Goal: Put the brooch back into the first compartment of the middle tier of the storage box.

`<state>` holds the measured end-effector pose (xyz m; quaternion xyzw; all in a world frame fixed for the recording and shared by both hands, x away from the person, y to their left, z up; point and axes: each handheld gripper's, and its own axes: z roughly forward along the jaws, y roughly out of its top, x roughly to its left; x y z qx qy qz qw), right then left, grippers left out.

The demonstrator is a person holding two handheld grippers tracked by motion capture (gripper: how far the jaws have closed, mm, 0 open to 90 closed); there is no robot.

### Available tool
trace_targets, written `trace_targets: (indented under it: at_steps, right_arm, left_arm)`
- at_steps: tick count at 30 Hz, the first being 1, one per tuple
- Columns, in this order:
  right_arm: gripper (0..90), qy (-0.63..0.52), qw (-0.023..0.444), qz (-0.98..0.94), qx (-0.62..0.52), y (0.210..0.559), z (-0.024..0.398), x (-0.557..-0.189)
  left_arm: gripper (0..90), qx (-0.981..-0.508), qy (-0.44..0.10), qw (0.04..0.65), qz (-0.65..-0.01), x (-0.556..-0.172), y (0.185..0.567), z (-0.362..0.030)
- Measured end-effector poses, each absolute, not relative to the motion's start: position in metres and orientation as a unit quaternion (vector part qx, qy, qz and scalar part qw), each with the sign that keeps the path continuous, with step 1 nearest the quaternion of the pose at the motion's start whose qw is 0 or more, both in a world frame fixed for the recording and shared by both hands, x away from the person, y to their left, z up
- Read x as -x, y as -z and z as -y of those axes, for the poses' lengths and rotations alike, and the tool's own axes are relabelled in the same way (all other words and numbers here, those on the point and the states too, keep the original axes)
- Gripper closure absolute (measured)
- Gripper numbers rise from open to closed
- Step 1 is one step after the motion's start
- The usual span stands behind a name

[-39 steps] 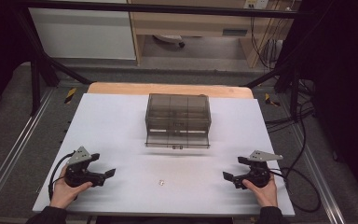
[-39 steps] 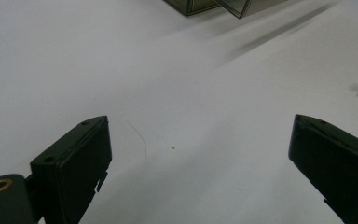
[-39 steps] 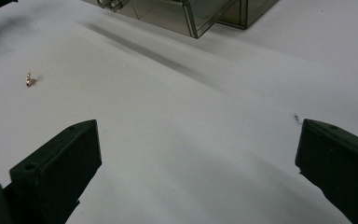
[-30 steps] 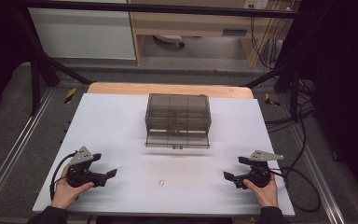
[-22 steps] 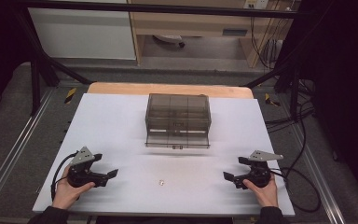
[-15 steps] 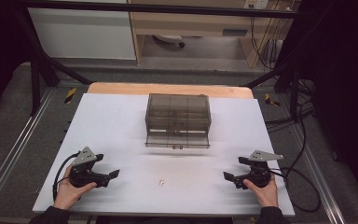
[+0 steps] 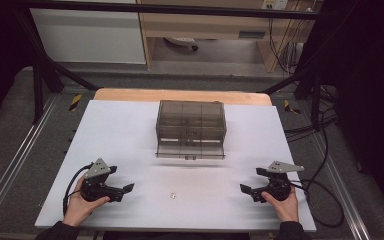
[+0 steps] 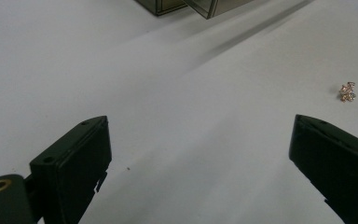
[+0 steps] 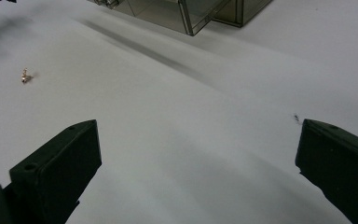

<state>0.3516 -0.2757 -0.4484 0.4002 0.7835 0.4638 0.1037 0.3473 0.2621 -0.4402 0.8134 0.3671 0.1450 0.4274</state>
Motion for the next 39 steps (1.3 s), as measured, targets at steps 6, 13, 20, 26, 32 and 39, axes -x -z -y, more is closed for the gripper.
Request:
trace_targets:
  at_steps: [6, 13, 20, 26, 32, 39]
  right_arm:
    - [0.5, -0.463, 0.103, -0.784, -0.401, 0.449, 0.275, -0.352]
    - [0.5, -0.462, 0.104, -0.783, -0.402, 0.449, 0.275, -0.352]
    - [0.5, -0.461, 0.104, -0.783, -0.404, 0.448, 0.275, -0.352]
    - [0.5, -0.458, 0.104, -0.786, -0.402, 0.449, 0.275, -0.352]
    - [0.5, -0.455, 0.105, -0.787, -0.403, 0.449, 0.275, -0.352]
    - [0.5, -0.457, 0.104, -0.787, -0.402, 0.448, 0.275, -0.352]
  left_arm:
    - [5.5, -0.815, -0.144, 0.426, -0.366, -0.346, 0.440, -0.257]
    - [5.5, -0.818, -0.140, 0.424, -0.363, -0.345, 0.441, -0.250]
    - [5.5, -0.818, -0.140, 0.425, -0.361, -0.343, 0.440, -0.243]
    - [5.5, -0.821, -0.137, 0.424, -0.358, -0.342, 0.439, -0.234]
    - [5.5, -0.824, -0.134, 0.421, -0.353, -0.341, 0.438, -0.223]
    - [5.5, -0.831, -0.124, 0.418, -0.345, -0.340, 0.436, -0.202]
